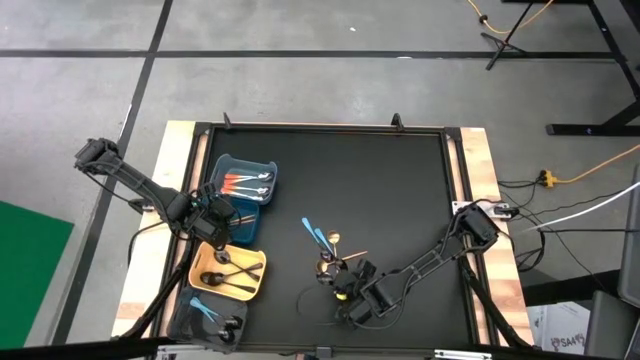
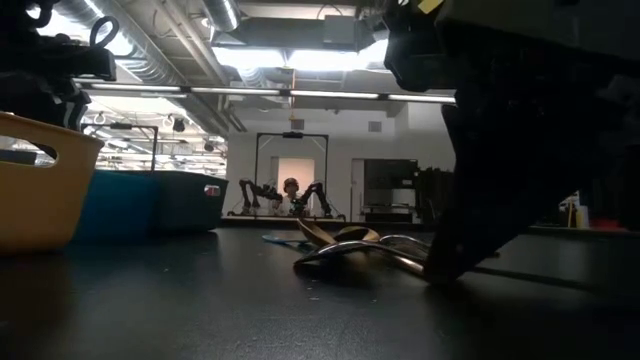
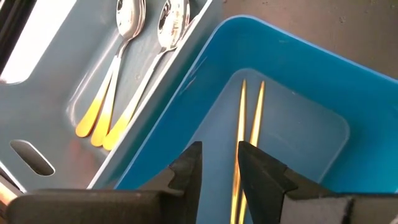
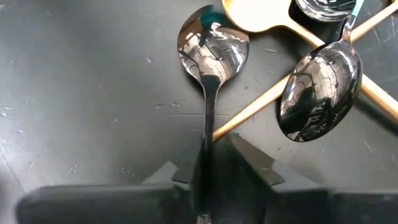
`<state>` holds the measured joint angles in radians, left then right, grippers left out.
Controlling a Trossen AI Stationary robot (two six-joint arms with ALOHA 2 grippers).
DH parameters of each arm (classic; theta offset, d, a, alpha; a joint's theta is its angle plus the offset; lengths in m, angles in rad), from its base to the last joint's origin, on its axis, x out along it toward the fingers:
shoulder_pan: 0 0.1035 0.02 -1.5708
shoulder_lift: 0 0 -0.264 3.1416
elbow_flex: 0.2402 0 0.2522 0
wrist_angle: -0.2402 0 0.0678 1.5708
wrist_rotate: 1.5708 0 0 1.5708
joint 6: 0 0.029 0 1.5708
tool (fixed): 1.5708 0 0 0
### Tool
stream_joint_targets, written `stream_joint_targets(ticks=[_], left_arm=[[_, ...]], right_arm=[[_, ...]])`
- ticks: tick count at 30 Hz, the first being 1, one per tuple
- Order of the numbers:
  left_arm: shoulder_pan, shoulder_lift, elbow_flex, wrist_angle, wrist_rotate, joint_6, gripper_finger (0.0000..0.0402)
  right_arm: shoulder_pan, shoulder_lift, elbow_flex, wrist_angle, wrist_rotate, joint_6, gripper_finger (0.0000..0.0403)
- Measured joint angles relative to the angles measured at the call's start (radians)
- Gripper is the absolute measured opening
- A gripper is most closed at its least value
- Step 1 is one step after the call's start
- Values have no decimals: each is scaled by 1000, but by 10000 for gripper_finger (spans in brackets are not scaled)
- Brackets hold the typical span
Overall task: Sort silverware by color (type)
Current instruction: Put the black spoon into the orange bin
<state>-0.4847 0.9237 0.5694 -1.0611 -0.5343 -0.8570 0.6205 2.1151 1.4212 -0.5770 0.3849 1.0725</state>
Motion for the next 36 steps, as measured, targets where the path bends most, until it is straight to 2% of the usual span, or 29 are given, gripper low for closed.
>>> stream_joint_targets(ticks=[6,8,15,25,36], left_arm=[[0,0,0,2,0,0,98],[0,0,0,2,0,0,98],[0,0,0,33,0,0,98],[0,0,0,85,0,2,98],[0,0,23,193,1,3,98]], right_arm=[[0,0,-1,3,-4,0,13],[0,0,-1,2,-5,-1,5],[-1,5,51,-90,-18,-15,9],[-1,8,211,-294,-18,-122,2],[-30,6,327,-336,57,-435,2]])
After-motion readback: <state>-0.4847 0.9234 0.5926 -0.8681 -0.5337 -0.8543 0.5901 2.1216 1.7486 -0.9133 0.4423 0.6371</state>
